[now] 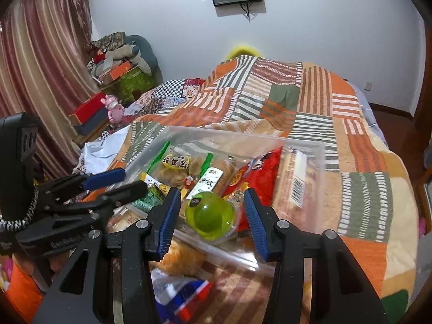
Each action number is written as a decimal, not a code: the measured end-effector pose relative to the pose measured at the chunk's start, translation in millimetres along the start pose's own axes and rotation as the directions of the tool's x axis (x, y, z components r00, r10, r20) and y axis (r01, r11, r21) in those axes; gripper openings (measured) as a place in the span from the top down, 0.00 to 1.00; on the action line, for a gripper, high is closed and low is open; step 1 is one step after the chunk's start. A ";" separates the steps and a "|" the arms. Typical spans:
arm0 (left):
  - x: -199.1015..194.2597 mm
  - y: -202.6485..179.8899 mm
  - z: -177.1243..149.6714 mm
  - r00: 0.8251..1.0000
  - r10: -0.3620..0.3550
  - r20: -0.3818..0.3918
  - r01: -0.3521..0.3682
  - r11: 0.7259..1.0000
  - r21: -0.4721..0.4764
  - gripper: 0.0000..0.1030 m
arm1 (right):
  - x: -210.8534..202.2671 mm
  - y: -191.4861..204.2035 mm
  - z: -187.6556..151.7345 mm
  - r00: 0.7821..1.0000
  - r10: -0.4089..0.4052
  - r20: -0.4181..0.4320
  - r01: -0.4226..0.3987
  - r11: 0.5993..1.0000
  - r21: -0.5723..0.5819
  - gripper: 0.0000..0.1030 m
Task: Organize snacks
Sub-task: 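Lower the green pack and jelly cup into the clear box and open both grippers, then grasp the square bread cake with the left gripper while the right grasps the wafer pack, then lower the bread cake and wafer pack into the clear box and open both grippers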
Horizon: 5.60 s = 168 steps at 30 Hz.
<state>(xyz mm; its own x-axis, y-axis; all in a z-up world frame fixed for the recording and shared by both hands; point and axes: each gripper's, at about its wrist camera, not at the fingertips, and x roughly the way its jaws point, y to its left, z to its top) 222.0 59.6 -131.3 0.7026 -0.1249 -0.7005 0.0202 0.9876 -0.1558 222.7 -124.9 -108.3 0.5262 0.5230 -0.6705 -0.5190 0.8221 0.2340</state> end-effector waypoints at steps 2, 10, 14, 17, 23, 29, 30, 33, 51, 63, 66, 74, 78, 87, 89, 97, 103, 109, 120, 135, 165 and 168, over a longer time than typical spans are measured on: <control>-6.5 1.0 -1.4 1.000 0.003 0.002 -0.003 1.000 0.000 0.49 | -8.8 -4.0 -3.1 1.000 -0.006 0.006 0.006 1.000 0.001 0.55; -27.4 10.4 -14.8 0.999 0.048 -0.007 -0.048 0.999 -0.022 0.28 | -41.4 -26.9 -14.6 0.998 -0.056 0.038 0.055 0.998 0.028 0.47; -29.8 16.0 -25.1 0.998 0.054 -0.041 -0.056 0.998 -0.039 0.25 | -55.4 -39.0 -24.9 0.994 -0.098 0.041 0.097 0.995 0.033 0.42; -28.1 19.7 -32.6 0.996 0.055 -0.069 -0.058 0.997 -0.052 0.23 | -60.2 -47.5 -33.7 0.991 -0.132 0.025 0.131 0.991 0.032 0.42; -13.4 20.5 -51.1 0.988 0.014 -0.154 -0.026 0.997 -0.075 0.22 | -56.6 -69.7 -56.3 0.988 -0.153 -0.033 0.155 0.984 0.090 0.36; -0.8 10.1 -61.3 0.981 0.007 -0.193 -0.015 0.999 -0.040 0.22 | -36.6 -80.7 -73.8 0.980 -0.156 -0.122 0.170 0.980 0.107 0.36; 1.2 9.5 -61.7 0.980 0.004 -0.197 -0.011 0.999 -0.039 0.22 | -33.3 -82.2 -74.1 0.978 -0.160 -0.131 0.174 0.979 0.103 0.36; 9.8 7.6 -62.3 0.977 0.000 -0.215 -0.009 0.999 -0.040 0.22 | -26.7 -86.4 -74.9 0.974 -0.172 -0.150 0.187 0.978 0.095 0.36; 37.9 8.9 -66.0 0.977 0.015 -0.213 -0.025 0.999 -0.044 0.20 | -37.2 -72.3 -97.6 0.978 -0.027 -0.206 0.056 0.989 0.136 0.33; 34.1 10.0 -74.1 0.984 0.016 -0.177 -0.025 0.999 -0.047 0.22 | -30.1 -73.8 -99.1 0.969 -0.145 -0.198 0.163 0.983 0.081 0.66; 26.1 8.7 -78.3 0.985 0.025 -0.171 -0.031 0.999 -0.037 0.22 | -37.2 -76.4 -100.2 0.973 -0.138 -0.185 0.158 0.982 0.099 0.67; -4.6 11.1 -78.3 0.991 0.051 -0.122 -0.056 0.998 -0.038 0.22 | -59.9 -69.9 -91.2 0.983 -0.143 -0.114 0.155 0.982 0.105 0.68; -24.1 13.8 -68.8 0.996 0.053 -0.074 -0.057 0.997 -0.055 0.22 | -68.8 -63.3 -78.9 0.988 -0.141 -0.064 0.146 0.985 0.096 0.68; -52.0 7.9 -38.5 0.998 0.056 0.030 -0.055 0.998 -0.038 0.22 | -77.7 -45.6 -41.8 0.993 -0.109 0.055 0.105 0.993 0.061 0.68; -54.7 6.9 -32.4 0.997 0.053 0.046 -0.052 0.998 -0.037 0.22 | -76.2 -40.9 -32.2 0.991 -0.108 0.077 0.104 0.993 0.046 0.68; -45.2 5.0 -10.5 0.996 0.045 0.072 -0.042 0.998 -0.039 0.22 | -60.0 -27.7 -6.9 0.990 -0.072 0.118 0.070 0.997 0.022 0.68; -25.3 5.7 3.7 0.997 0.044 0.061 -0.042 0.998 -0.041 0.22 | -41.0 -24.5 7.5 0.993 -0.028 0.112 0.024 0.999 0.037 0.68; -1.7 7.7 16.6 0.999 0.036 0.038 -0.034 0.998 -0.053 0.22 | -16.4 -21.4 18.7 0.997 -0.010 0.082 0.007 0.999 0.040 0.68; 35.8 10.2 34.7 1.000 0.025 -0.003 -0.025 0.998 -0.058 0.22 | 22.1 -16.5 33.8 1.000 -0.018 0.015 0.018 1.000 0.005 0.68; 64.6 7.4 33.0 0.997 0.008 -0.076 -0.013 0.997 -0.072 0.22 | 46.0 -20.5 31.1 0.998 -0.009 -0.068 0.009 1.000 -0.003 0.66; -60.4 0.5 -17.5 0.999 0.039 0.031 -0.039 0.999 0.000 0.21 | -48.7 17.1 -17.9 0.998 -0.052 0.041 0.054 0.996 -0.064 0.37; -64.7 1.3 -27.4 0.999 0.035 0.016 -0.035 0.999 -0.001 0.21 | -50.7 18.7 -29.3 0.998 -0.044 0.034 0.045 0.998 -0.047 0.30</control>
<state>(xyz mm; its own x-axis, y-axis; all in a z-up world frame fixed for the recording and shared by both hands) 157.1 66.3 -105.2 0.7144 -0.0883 -0.6942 -0.0052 0.9913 -0.1315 166.6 -142.7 -90.5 0.5709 0.4938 -0.6559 -0.5256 0.8335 0.1701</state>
